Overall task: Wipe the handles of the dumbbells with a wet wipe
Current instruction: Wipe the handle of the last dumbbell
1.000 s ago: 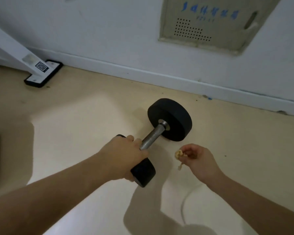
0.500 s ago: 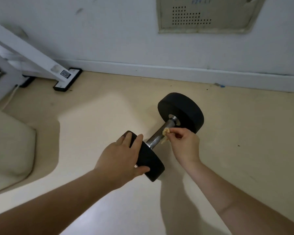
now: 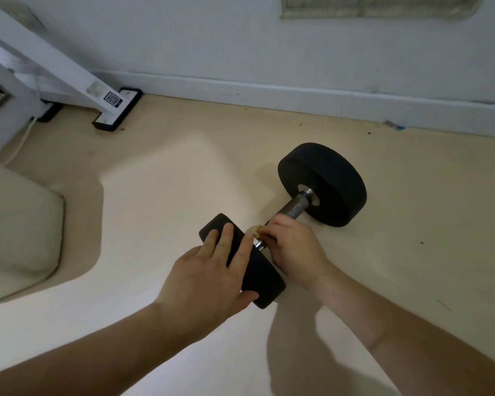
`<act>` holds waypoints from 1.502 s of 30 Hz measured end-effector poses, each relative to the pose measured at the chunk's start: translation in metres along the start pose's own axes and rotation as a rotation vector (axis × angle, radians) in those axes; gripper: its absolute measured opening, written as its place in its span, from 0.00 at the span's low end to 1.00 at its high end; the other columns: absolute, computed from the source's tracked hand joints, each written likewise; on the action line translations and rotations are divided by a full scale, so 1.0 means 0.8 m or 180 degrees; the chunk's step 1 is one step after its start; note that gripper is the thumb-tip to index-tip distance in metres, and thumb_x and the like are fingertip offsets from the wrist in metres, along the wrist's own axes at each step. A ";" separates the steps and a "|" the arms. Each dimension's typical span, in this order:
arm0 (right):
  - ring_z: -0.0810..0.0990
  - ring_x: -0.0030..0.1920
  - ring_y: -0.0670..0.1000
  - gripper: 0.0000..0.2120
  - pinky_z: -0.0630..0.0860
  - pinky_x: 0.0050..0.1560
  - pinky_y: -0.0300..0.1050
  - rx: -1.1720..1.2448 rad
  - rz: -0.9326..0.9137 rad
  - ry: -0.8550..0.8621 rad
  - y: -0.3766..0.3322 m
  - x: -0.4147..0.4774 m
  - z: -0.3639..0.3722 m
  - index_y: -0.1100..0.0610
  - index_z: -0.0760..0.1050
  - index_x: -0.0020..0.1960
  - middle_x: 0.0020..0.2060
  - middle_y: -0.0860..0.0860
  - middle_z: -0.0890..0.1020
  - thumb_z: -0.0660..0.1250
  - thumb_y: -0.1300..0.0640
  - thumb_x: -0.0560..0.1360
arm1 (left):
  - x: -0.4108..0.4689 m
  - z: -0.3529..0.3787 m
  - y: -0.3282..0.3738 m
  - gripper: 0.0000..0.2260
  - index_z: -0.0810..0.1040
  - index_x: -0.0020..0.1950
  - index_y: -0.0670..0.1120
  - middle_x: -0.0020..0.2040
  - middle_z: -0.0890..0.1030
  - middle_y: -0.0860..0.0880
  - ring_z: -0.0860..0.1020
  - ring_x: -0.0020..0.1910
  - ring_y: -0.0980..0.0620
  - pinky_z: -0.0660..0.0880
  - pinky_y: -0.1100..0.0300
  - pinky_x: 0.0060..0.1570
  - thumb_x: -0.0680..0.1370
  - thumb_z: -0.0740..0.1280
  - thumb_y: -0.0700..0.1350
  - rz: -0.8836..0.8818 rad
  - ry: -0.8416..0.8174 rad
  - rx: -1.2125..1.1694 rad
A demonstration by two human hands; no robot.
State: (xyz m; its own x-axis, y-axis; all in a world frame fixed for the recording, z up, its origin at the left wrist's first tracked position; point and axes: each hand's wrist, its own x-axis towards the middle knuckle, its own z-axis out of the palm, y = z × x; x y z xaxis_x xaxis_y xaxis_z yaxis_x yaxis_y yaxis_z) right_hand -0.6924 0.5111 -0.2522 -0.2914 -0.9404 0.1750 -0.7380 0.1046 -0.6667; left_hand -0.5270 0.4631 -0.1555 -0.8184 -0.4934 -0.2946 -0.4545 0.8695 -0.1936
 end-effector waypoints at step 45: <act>0.78 0.43 0.51 0.10 0.78 0.44 0.47 -0.0369 -0.0303 -0.0340 0.008 -0.070 -0.047 0.58 0.80 0.55 0.48 0.51 0.79 0.65 0.59 0.76 | -0.047 0.023 0.047 0.18 0.79 0.63 0.45 0.64 0.78 0.46 0.75 0.60 0.46 0.74 0.51 0.58 0.75 0.67 0.47 0.1649 0.1184 0.0123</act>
State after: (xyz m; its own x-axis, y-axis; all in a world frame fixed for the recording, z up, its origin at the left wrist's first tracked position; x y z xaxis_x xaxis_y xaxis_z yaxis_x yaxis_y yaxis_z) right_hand -0.7039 0.5768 -0.2387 -0.1552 -0.9762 0.1513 -0.8261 0.0443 -0.5618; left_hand -0.5069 0.5134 -0.1693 -0.9991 0.0383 -0.0159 0.0403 0.9880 -0.1490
